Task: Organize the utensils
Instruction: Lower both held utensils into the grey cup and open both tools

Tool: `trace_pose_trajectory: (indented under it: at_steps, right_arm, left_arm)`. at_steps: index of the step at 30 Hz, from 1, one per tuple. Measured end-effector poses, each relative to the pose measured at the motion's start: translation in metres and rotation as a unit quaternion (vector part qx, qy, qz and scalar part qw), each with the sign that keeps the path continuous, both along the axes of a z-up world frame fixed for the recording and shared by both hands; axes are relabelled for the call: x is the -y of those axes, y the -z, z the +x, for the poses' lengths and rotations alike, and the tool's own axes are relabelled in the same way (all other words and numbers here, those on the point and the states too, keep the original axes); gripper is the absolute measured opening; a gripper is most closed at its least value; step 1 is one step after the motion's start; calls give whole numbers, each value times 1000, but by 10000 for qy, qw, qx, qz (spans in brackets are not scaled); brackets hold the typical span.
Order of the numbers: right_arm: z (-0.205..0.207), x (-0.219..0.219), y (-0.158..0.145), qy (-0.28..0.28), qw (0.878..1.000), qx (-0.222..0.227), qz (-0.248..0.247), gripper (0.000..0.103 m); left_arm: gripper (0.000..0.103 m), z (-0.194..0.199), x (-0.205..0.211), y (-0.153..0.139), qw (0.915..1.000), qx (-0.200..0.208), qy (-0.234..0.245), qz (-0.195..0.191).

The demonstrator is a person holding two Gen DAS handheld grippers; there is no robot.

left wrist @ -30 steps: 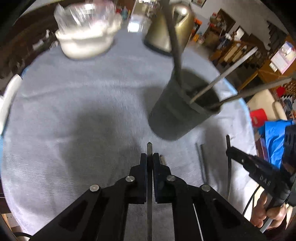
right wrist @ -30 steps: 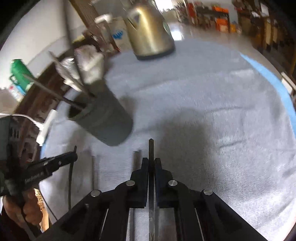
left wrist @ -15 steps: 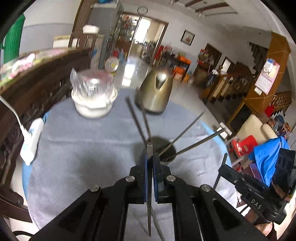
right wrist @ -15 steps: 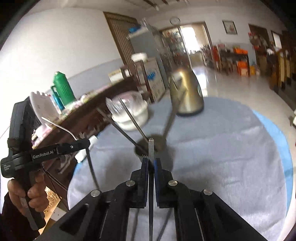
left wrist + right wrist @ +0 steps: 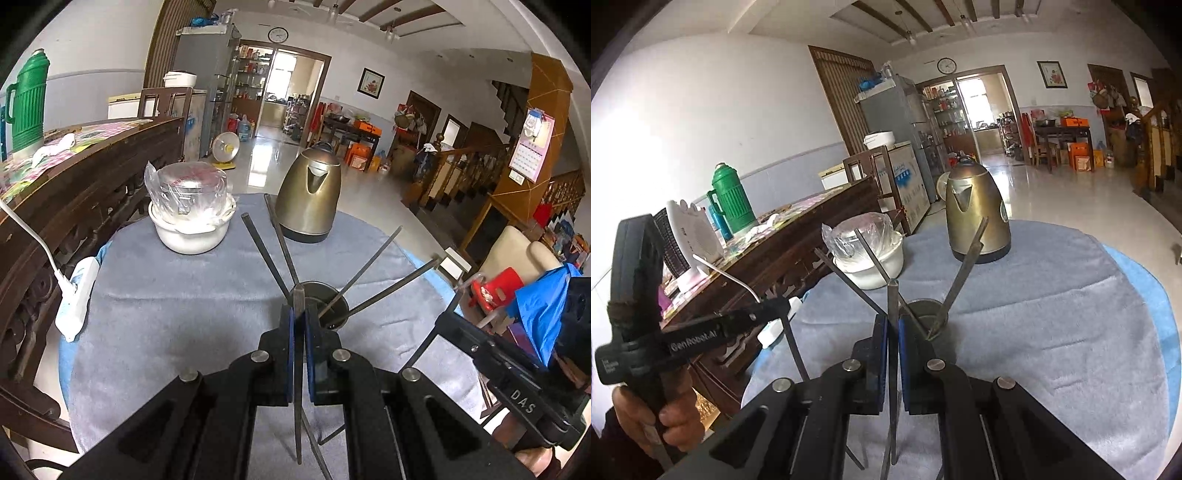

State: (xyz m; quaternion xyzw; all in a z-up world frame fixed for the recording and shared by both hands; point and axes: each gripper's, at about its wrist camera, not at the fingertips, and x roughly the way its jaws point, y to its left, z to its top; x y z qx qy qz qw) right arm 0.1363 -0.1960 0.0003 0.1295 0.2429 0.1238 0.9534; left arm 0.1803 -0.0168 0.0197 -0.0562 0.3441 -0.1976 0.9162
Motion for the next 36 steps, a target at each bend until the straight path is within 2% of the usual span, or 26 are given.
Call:
trace_pose_trajectory:
  at_steps: [16, 36]
  right_arm:
    - [9, -2, -18, 82, 9995, 305, 53, 7]
    - [20, 8, -49, 310, 9967, 737, 153, 7]
  left_arm:
    - [6, -6, 12, -17, 9973, 467, -172, 546]
    - [6, 2, 17, -20, 9964, 473, -175, 678]
